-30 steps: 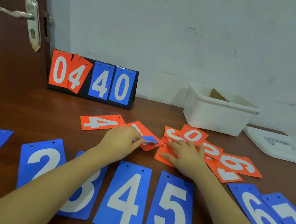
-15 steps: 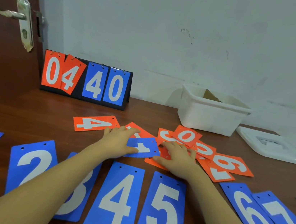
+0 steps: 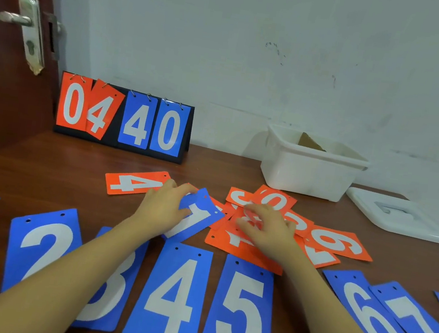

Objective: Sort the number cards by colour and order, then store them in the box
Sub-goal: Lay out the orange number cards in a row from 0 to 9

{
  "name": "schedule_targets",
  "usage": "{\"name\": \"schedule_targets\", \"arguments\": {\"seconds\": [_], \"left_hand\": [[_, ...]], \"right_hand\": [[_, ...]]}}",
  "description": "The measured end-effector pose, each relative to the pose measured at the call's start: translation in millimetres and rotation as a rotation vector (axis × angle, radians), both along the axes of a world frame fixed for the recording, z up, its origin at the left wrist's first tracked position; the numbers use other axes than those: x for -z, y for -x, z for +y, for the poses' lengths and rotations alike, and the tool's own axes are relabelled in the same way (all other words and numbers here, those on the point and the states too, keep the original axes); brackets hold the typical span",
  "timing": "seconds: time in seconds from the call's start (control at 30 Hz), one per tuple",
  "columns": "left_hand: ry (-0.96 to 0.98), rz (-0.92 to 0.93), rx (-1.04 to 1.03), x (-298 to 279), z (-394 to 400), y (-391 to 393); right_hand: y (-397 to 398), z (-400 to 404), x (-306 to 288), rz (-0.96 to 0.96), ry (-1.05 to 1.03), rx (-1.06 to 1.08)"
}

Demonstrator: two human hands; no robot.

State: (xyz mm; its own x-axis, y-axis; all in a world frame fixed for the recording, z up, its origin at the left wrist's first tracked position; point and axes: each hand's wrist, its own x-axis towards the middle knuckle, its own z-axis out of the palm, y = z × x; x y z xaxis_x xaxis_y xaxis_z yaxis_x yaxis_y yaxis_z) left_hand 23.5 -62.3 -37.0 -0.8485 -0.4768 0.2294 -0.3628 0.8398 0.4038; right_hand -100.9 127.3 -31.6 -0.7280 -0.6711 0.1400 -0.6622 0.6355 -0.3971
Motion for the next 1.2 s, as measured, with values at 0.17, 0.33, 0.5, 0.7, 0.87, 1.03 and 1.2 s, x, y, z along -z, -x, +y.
{"name": "schedule_targets", "arguments": {"seconds": [0.17, 0.33, 0.5, 0.7, 0.87, 1.03, 1.2], "left_hand": [[-0.192, 0.354, -0.066, -9, 2, 4], [-0.263, 0.471, -0.172, -17, -4, 7], [-0.309, 0.423, -0.174, -18, 0, 13], [-0.247, 0.461, -0.131, -23, 4, 8], [-0.250, 0.452, -0.123, -15, 5, 2], [-0.258, 0.488, -0.149, -18, 3, -5], [-0.261, 0.572, -0.153, -29, 1, -25]], "right_hand": [[28, -20, 3, 0.066, -0.118, 0.073], [31, -32, 4, 0.159, -0.106, -0.054], [27, -30, 7, 0.337, -0.182, -0.231], [32, -34, 10, 0.111, -0.240, -0.126], [28, -42, 0, 0.310, -0.333, -0.195], [22, -40, -2, 0.456, -0.116, -0.223], [5, -42, -15, 0.467, 0.337, -0.116]]}}
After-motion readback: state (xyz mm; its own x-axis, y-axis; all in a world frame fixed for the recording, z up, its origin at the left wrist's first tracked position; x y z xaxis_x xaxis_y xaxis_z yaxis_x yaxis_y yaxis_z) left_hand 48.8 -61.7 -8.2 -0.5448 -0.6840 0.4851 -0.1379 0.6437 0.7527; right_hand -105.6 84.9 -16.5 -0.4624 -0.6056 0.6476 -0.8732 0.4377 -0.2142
